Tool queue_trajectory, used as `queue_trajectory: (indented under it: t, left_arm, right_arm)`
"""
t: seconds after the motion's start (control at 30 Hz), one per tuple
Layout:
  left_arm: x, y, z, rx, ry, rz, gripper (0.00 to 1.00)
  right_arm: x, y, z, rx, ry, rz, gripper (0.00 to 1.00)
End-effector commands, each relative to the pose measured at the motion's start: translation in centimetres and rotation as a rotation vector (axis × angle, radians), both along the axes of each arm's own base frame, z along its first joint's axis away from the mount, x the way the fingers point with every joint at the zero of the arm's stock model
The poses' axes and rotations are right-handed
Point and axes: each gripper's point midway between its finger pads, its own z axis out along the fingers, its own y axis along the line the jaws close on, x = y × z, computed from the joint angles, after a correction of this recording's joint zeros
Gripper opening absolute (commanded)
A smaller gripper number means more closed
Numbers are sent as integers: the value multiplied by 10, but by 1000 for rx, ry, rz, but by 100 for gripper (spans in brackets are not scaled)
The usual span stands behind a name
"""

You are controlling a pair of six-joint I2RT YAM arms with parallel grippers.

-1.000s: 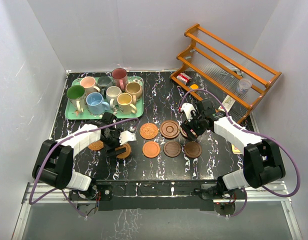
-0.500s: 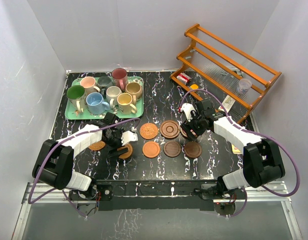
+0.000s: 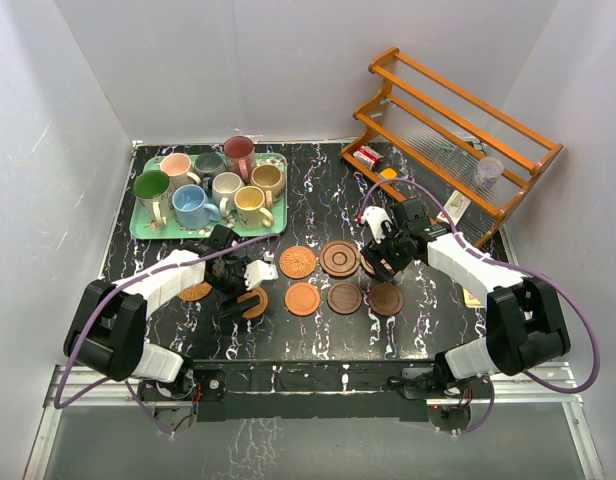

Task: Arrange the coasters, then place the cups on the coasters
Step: Move the coaster to the center of the board.

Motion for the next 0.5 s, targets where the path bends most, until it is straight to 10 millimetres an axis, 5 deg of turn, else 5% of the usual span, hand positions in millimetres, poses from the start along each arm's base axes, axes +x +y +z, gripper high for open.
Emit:
queue_trajectory:
  t: [0.0,0.3,0.47]
  left_arm:
    - [-5,-10,20,-62,-12,19,76]
    - [20,-17,66,-139,-163,176,80]
    - [36,-4,78,-135,-238,288,81]
  right_arm:
    - [19,4,29,40,-123,-18,69]
    - [39,12,61,60,-188,11,70]
    - [52,22,74,101,-202,9,70]
